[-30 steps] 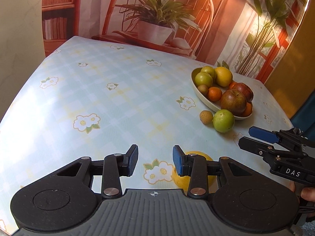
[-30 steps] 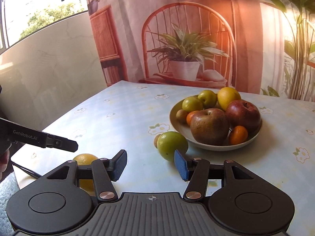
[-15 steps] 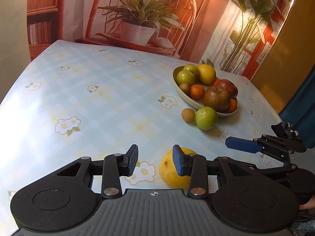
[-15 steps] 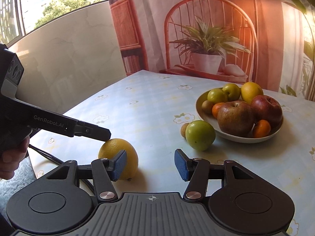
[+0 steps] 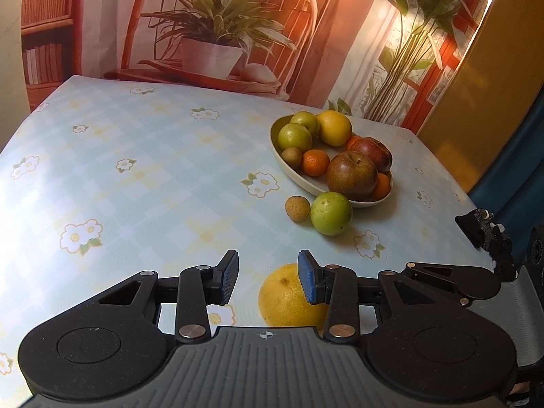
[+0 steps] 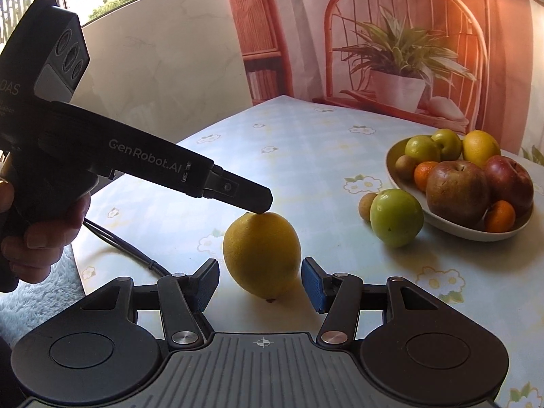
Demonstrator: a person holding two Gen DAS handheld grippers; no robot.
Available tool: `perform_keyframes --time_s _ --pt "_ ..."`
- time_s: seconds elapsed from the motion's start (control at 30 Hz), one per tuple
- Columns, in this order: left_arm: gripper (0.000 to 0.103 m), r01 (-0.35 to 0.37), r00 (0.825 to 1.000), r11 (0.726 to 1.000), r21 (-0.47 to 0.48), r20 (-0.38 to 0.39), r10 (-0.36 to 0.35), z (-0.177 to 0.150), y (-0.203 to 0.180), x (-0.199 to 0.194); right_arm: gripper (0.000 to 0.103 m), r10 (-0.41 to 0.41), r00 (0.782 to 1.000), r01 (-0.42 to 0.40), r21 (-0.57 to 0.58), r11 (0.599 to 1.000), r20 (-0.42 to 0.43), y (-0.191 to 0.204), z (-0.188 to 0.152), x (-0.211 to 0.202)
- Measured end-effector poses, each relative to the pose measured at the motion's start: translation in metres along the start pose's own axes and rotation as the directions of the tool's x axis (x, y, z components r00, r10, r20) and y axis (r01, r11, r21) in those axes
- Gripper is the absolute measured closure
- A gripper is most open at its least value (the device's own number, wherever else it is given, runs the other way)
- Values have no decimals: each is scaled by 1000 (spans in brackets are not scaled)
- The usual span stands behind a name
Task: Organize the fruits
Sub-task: 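Close the left gripper around the large yellow grapefruit, then carry the grapefruit onto the plate and open the left gripper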
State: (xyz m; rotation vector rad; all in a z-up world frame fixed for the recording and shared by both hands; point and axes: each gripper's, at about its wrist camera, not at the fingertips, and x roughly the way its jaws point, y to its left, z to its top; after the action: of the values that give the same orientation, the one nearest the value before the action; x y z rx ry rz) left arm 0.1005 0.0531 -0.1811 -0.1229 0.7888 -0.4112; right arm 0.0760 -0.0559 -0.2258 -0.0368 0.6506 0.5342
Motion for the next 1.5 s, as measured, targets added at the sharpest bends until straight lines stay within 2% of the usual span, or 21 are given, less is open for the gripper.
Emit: perform_keyframes --time_s 0.37,0.6,1.03,1.2,1.5 --pt "62 104 995 993 -48 0 -104 -7 -4 8 56 3 1000 -4 80 997 13 -14 -11 -2" --pt "62 193 980 974 -121 -23 -197 -11 -2 15 54 -4 1000 2 89 996 20 -17 -12 -1" --pt "62 196 980 975 -105 -19 -199 -10 -5 16 54 -20 999 18 69 997 27 -15 -12 -2" --pt "62 219 976 973 -69 13 -219 11 -10 12 54 -53 996 50 48 998 68 -20 4 -10" --pt "62 254 964 967 27 69 -255 75 -40 19 54 -133 980 129 36 991 147 -58 58 -30"
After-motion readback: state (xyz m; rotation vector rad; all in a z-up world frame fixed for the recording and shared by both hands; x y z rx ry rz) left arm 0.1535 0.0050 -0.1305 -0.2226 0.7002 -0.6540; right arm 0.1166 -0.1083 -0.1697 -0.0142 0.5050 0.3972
